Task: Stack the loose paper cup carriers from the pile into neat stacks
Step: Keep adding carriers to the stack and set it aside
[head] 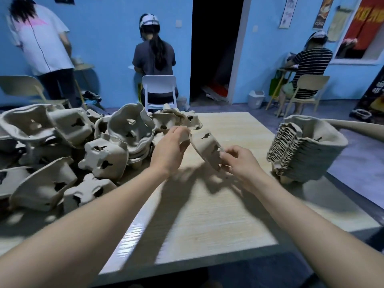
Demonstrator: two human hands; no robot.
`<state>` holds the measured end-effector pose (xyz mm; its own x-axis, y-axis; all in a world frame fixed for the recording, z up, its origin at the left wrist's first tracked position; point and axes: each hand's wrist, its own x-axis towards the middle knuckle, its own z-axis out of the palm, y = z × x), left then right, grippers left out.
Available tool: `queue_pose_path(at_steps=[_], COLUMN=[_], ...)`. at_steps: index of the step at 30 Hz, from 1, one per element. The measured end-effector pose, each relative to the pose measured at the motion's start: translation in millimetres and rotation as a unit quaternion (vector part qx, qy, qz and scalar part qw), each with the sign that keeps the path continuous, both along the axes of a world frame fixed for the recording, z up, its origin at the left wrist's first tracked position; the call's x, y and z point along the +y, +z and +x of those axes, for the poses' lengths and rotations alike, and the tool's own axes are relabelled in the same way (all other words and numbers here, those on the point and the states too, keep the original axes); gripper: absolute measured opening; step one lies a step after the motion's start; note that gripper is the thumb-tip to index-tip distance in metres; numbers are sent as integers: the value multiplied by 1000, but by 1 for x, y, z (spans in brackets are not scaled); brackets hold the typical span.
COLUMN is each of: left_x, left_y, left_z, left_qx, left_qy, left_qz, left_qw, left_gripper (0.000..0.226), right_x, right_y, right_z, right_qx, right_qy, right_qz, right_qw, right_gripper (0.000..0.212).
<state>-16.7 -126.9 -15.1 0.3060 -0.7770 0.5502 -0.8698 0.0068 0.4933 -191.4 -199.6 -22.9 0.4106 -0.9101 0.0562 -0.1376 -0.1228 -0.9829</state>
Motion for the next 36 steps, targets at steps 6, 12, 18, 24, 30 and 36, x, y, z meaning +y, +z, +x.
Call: queue_pose_path(at_steps=[6,12,18,24,30,36], left_x=[10,18,16,9,-2,-25], left_y=[30,43,50,54,60,81], left_z=[-10,-17,-28,-40,-63,-114], left_qx=[-81,-229,-328,-235,107,349], left_qy=[-70,-57,-89,-57,-25,-125], left_qz=[-34,-17,-2,-25,45,11], left_qw=[994,972,941,970,993,929], left_gripper=[14,10,12,19,34,21], right_x=[15,16,38,33,11,-6], right_y=[15,32,67,78,101,112], right_z=[-13,-19,-14,-26,-60,-103], right_qx=[-25,87,184,217,146,105], right_qy=[61,-18,32,-44,-184,-266], right_qz=[65,-152,-334,-351,-296,-268], right_qw=[996,984,924,910,926,920], right_gripper=[4,9,13,5,11,17])
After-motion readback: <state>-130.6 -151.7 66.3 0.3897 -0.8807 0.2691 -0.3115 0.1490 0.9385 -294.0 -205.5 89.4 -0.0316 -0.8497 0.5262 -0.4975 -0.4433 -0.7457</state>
